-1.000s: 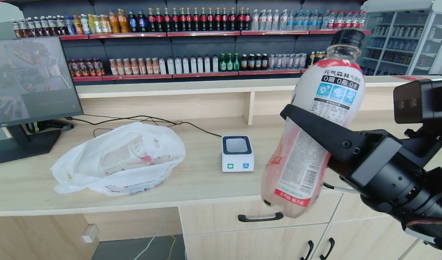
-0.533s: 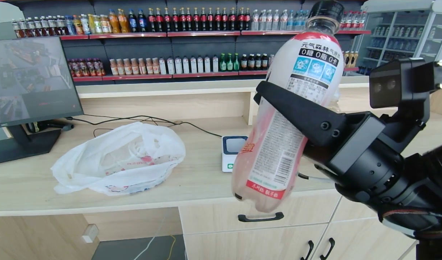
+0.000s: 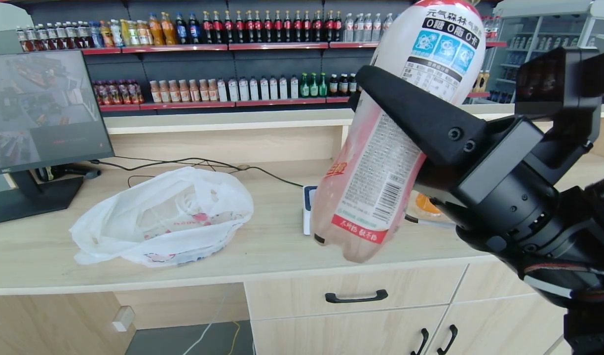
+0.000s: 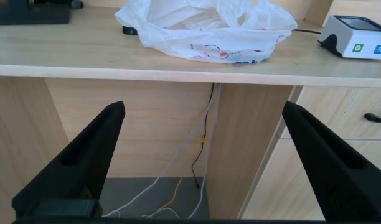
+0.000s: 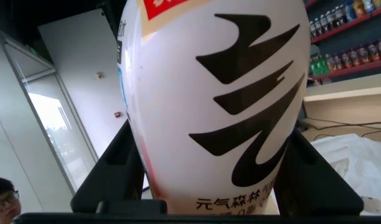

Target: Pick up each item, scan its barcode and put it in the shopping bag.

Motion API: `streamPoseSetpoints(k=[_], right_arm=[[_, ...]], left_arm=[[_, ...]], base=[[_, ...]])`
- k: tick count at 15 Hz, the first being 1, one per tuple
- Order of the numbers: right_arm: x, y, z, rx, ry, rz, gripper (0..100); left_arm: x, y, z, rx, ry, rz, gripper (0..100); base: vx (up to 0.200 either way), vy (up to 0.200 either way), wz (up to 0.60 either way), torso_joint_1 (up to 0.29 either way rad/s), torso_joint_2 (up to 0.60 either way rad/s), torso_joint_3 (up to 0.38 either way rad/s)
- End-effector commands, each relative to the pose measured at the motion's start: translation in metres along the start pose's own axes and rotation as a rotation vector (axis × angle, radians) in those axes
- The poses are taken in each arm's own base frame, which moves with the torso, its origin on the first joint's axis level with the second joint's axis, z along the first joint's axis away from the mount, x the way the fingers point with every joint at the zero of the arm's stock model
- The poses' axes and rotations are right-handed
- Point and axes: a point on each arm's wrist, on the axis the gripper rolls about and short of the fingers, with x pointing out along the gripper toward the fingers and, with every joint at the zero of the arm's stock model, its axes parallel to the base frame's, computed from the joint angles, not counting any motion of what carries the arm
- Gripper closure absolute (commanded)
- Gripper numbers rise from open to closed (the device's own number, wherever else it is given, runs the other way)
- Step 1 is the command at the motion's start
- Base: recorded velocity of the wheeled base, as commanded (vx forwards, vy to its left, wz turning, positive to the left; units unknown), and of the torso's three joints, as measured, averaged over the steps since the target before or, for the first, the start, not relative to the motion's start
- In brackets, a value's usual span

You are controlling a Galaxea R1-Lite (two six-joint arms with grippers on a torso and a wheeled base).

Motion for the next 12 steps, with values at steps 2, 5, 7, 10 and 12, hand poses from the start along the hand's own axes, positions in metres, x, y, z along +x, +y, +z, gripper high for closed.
streamPoseSetpoints(k=[2,5,7,10,12], right_arm=[[0.0011,-0.0015,-0.0015,-0.001,0.002,-0.002,100],[-0.0002,-0.0009,-0.0012,0.0,0.003,-0.003,100],[0.0,-0.0009,-0.0019,-0.001,0.005,-0.002,100],[0.0003,-0.001,-0.0032,-0.004,0.009,-0.002,100],[0.0001,-0.0012,-0.0035,-0.009,0.01,-0.003,100]], left_arm=[[0.0,0.0,0.0,0.0,0.0,0.0,0],[0.0,0.0,0.0,0.0,0.0,0.0,0],[0.0,0.0,0.0,0.0,0.0,0.0,0],[0.0,0.0,0.0,0.0,0.0,0.0,0],[0.0,0.0,0.0,0.0,0.0,0.0,0]], base=[[0.0,0.0,0.0,0.0,0.0,0.0],[0.0,0.0,0.0,0.0,0.0,0.0],[0.0,0.0,0.0,0.0,0.0,0.0],[0.0,0.0,0.0,0.0,0.0,0.0],[0.0,0.0,0.0,0.0,0.0,0.0]])
